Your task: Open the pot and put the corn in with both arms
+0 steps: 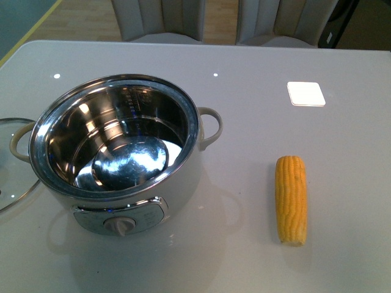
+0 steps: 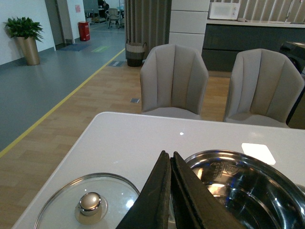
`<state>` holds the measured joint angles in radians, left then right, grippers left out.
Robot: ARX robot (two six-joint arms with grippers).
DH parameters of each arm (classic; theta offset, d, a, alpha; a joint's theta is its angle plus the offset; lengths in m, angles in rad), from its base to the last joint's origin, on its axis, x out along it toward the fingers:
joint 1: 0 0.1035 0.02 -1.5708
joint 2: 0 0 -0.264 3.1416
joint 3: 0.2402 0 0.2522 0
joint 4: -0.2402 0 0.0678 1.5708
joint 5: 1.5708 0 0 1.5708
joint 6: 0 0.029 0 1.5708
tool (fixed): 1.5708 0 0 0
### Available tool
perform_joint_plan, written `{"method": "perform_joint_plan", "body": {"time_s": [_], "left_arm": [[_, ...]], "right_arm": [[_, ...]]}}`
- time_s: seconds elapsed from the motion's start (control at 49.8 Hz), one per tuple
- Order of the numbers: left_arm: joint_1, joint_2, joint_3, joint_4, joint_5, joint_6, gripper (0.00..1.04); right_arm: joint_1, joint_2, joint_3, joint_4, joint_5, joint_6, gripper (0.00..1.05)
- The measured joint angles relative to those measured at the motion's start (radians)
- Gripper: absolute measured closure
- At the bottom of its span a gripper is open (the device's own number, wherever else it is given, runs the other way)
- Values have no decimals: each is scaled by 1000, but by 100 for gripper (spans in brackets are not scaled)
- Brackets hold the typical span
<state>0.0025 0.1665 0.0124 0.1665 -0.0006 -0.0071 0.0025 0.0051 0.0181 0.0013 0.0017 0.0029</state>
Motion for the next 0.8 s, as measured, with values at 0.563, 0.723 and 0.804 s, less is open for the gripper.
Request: {"method": "perform_joint_plan", "body": {"time_s": [0.563, 0.723, 0.804], "left_arm": [[0, -160, 0, -165, 0, 0, 60], [0, -160, 0, -165, 0, 0, 31], [0, -160, 0, -165, 1, 0, 14]], "right_arm": [[0, 0, 0, 0, 0, 0, 9], [0, 0, 0, 0, -1, 0, 9], [-17, 207, 140, -334, -57, 150, 9]]}}
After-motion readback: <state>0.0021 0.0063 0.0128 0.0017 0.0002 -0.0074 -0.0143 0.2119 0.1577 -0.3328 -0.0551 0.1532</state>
